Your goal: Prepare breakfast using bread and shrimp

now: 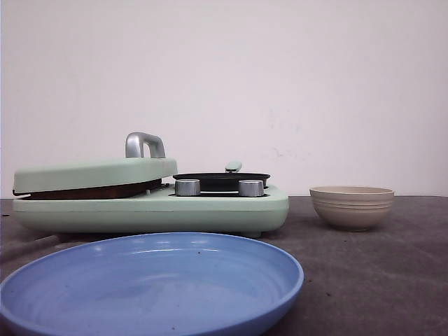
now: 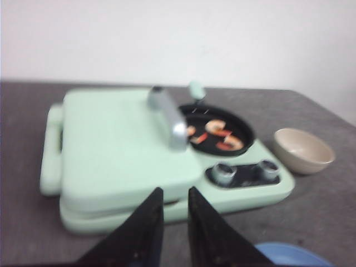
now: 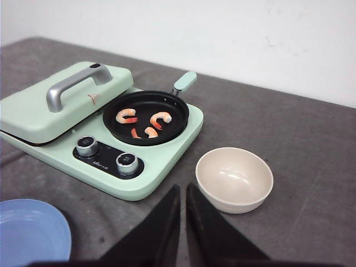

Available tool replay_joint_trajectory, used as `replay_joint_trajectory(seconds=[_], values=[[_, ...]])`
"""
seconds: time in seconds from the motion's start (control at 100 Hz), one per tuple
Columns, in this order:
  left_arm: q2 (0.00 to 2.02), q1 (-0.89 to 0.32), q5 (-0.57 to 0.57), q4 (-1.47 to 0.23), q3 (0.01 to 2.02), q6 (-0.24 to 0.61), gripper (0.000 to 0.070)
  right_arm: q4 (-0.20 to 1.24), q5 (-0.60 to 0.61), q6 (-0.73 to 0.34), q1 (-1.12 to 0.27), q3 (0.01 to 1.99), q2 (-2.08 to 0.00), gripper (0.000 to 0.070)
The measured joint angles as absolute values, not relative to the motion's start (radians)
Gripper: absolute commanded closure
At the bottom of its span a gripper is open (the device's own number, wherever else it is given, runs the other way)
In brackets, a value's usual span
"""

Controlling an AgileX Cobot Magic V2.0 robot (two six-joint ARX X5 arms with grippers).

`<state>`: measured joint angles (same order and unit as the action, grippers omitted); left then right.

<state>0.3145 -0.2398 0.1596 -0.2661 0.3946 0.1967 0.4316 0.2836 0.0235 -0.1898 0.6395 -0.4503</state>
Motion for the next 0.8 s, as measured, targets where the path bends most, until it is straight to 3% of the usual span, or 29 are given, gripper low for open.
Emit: replay_joint_trajectory(seconds=[0.2, 0.34, 0.6, 0.8], values=[[0.313, -0.24, 0.146, -0.317, 0.347, 0.237, 0.07, 0.455, 0.281, -0.06, -0.19, 0.458, -0.266, 0.0691], [0.302, -0.24, 0.098, -0.397, 0.35, 0.239, 0.07, 0.439, 0.233, -0.111, -0.19, 0.442, -0.196, 0.0691], [0.277, -0.24, 0.006, -0.436, 0.35, 0.267, 0.07, 0.436, 0.208, -0.152, -0.19, 0.442, -0.191, 0.0691], [0.277, -0.24, 0.005, -0.43, 0.35, 0.365, 0.07, 0.436, 0.202, -0.193, -0.19, 0.442, -0.191, 0.0691]])
